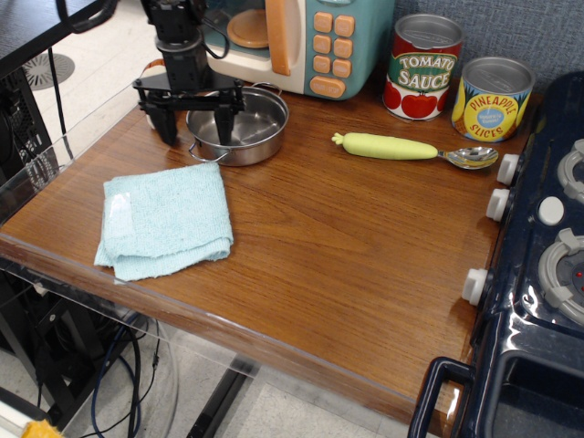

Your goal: Move the pot to the right of the towel

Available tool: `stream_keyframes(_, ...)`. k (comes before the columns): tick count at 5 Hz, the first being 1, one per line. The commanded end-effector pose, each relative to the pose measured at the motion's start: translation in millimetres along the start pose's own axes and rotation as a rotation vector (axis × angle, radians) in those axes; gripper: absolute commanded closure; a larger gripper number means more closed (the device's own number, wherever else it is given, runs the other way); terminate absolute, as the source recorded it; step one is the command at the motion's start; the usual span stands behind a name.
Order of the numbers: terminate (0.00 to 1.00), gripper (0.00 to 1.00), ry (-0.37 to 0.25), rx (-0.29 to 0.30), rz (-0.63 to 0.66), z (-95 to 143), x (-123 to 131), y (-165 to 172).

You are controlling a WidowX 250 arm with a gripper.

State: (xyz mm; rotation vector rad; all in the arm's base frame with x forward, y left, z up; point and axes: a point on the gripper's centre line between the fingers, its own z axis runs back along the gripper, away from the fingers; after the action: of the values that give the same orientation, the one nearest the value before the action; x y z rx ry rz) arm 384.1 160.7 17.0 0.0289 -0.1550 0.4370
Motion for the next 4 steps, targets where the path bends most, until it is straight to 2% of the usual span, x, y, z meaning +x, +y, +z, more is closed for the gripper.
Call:
stream_keyframes(1,0.00,1.00,-0.057,0.024,-0.005,21.4,11.6,-3.7)
stream_keyframes(4,0.00,1.00,-0.061,-0.042,0.031,41.4,13.5,15.0)
